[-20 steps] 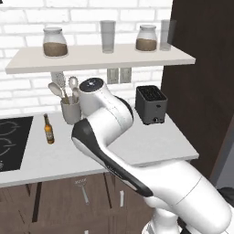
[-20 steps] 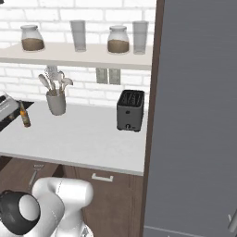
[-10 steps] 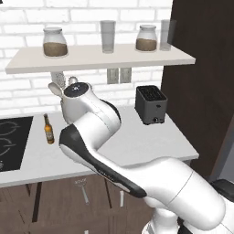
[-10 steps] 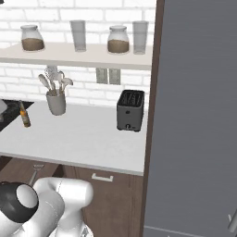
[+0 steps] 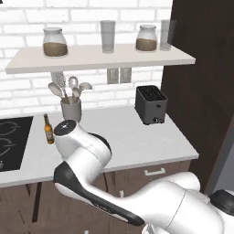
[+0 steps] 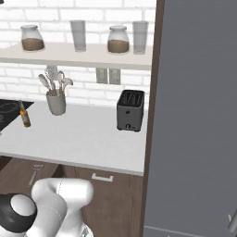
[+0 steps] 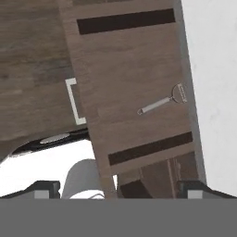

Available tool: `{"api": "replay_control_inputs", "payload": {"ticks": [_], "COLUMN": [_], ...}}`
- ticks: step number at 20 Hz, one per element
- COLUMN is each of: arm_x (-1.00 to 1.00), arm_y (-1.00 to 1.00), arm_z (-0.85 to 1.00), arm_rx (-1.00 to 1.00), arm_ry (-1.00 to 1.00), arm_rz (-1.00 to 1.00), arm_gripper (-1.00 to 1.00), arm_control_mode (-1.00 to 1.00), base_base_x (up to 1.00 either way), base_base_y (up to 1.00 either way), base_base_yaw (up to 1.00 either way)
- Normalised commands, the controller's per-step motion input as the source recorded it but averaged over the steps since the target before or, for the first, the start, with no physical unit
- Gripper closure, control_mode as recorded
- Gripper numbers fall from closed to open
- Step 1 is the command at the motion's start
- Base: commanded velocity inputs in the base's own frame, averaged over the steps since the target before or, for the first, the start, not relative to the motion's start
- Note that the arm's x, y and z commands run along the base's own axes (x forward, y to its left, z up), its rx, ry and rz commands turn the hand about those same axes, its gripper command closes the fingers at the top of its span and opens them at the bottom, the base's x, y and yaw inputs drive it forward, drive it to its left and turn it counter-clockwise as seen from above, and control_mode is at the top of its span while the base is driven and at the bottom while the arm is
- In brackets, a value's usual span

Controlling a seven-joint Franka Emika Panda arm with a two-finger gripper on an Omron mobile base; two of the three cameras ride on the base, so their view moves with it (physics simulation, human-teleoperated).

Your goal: Pick the peeler from the drawer and place it on the counter.

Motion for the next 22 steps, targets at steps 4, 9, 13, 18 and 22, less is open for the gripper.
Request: {"api": "replay_control_inputs", "payload": {"ticks": [4, 9, 13, 18, 22], "arm_x": [0.00, -0.01, -0.27, -0.02, 0.03], "arm_y": [0.26, 0.43, 0.28, 0.02, 0.00], "arm_z": [-0.99, -0.90, -0.80, -0.65, -0.46], "arm_rx": [-0.09, -0.11, -0.11, -0.13, -0.07], "arm_ry": [0.17, 0.19, 0.22, 0.14, 0.03], "arm_rz": [0.09, 0.09, 0.11, 0.04, 0.00], "arm_gripper": [-1.00, -1.00, -1.00, -1.00, -1.00], "arm_control_mode": [-1.00, -1.00, -1.00, -1.00, -1.00], "base_base_x": [0.00, 0.00, 0.00, 0.00, 0.00], "base_base_y": [0.00, 0.00, 0.00, 0.00, 0.00], "base_base_yaw": [0.00, 0.00, 0.00, 0.00, 0.00]}}
